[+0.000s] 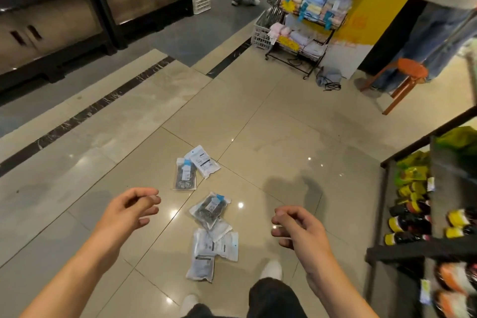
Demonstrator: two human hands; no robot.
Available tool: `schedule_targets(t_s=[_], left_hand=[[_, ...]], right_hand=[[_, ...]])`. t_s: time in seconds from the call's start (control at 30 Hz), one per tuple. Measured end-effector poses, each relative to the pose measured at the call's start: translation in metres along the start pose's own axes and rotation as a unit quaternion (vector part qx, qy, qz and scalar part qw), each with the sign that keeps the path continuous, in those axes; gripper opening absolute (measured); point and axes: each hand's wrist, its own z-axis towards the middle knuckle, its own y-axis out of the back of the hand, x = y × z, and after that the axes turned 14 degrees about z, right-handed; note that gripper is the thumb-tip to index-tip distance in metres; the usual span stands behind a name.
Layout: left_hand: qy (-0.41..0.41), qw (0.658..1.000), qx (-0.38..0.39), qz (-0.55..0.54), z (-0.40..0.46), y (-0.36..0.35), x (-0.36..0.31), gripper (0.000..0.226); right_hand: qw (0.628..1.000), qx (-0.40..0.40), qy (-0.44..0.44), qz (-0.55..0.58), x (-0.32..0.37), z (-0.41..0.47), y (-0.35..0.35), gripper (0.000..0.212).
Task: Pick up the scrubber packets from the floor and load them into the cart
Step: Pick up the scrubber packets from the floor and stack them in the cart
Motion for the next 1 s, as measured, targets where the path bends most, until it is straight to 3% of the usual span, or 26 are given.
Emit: schedule_targets(t_s=[0.17,0.53,0.77,1.0], left_hand=[[0.029,0.999,-0.021,-0.007,0.044,-0.056,-0.037,0.016],[0.106,0.98,-0.136,-0.099,0.095,-0.18,-0.12,0.016],[0.14,0.962,-0.19,-0.136,0.146,-0.194,-0.152,0.014],[0.176,0.942,-0.224,-0.18,0.243,-0.181,-0.167,0.013]], right_hand=[[0.999,0.018,-0.025,-0.016,0.031,0.091,0.02,0.009],[0.97,0.184,-0.038,-0.152,0.155,0.278,0.043,0.01],[0.952,0.243,-0.052,-0.178,0.201,0.368,-0.012,0.009],[0.917,0.298,-0.083,-0.251,0.217,0.464,-0.114,0.008]])
